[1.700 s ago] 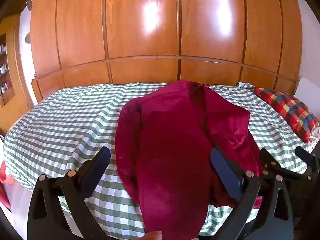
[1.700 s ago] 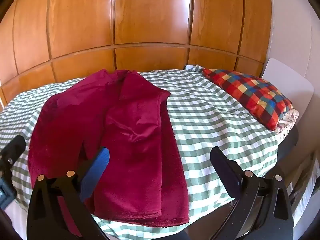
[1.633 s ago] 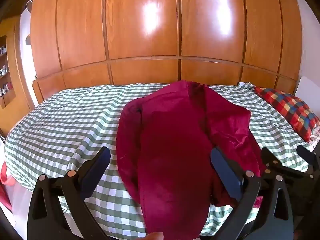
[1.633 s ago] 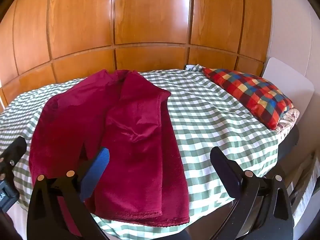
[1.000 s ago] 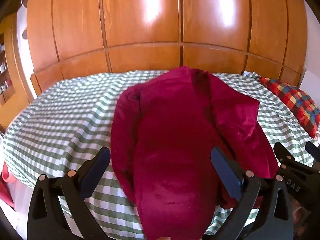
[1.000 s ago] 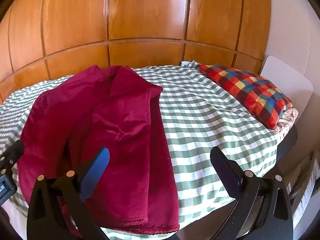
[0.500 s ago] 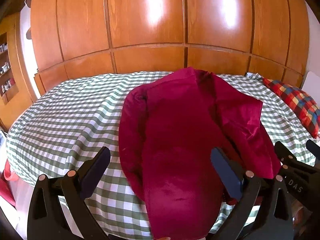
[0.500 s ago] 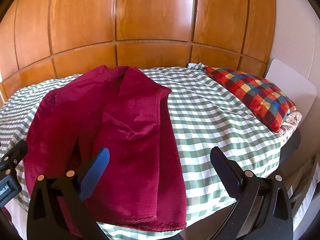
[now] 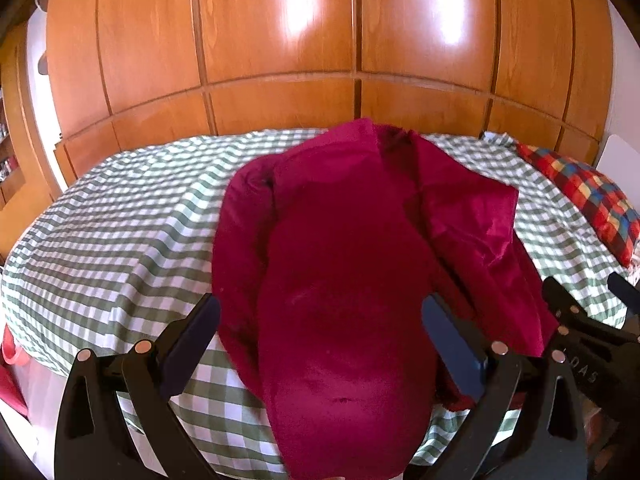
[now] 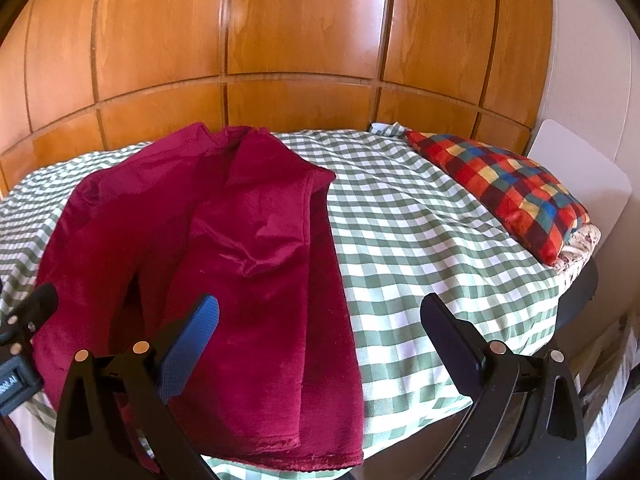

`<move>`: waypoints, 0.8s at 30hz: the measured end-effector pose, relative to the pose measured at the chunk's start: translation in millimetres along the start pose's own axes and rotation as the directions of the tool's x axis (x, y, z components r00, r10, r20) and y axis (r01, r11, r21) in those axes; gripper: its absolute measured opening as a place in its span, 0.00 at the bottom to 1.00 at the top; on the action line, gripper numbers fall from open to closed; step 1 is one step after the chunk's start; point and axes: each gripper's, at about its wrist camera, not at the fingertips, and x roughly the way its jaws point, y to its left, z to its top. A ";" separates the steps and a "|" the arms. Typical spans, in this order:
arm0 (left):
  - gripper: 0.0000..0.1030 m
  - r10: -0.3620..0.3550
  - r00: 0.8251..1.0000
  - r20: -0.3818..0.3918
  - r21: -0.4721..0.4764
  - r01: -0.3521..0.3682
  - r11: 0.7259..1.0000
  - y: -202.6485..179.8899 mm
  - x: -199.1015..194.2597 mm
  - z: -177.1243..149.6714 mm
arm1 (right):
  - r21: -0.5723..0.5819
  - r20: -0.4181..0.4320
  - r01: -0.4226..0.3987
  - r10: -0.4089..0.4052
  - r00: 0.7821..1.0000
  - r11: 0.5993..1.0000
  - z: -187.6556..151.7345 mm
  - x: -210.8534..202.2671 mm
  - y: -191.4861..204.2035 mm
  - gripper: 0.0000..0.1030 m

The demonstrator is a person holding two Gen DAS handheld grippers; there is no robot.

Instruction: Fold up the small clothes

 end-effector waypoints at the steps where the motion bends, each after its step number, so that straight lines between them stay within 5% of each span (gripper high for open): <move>1: 0.97 0.001 1.000 -0.004 0.004 -0.001 1.000 -1.2 1.7 -0.7 | 0.002 -0.005 0.002 -0.002 1.000 1.000 -0.4 1.2 0.1 0.97; 24: 0.97 0.014 1.000 0.019 0.011 -0.014 1.000 3.6 -7.1 0.5 | -0.021 0.014 -0.020 0.020 1.000 1.000 0.7 -6.9 10.1 0.97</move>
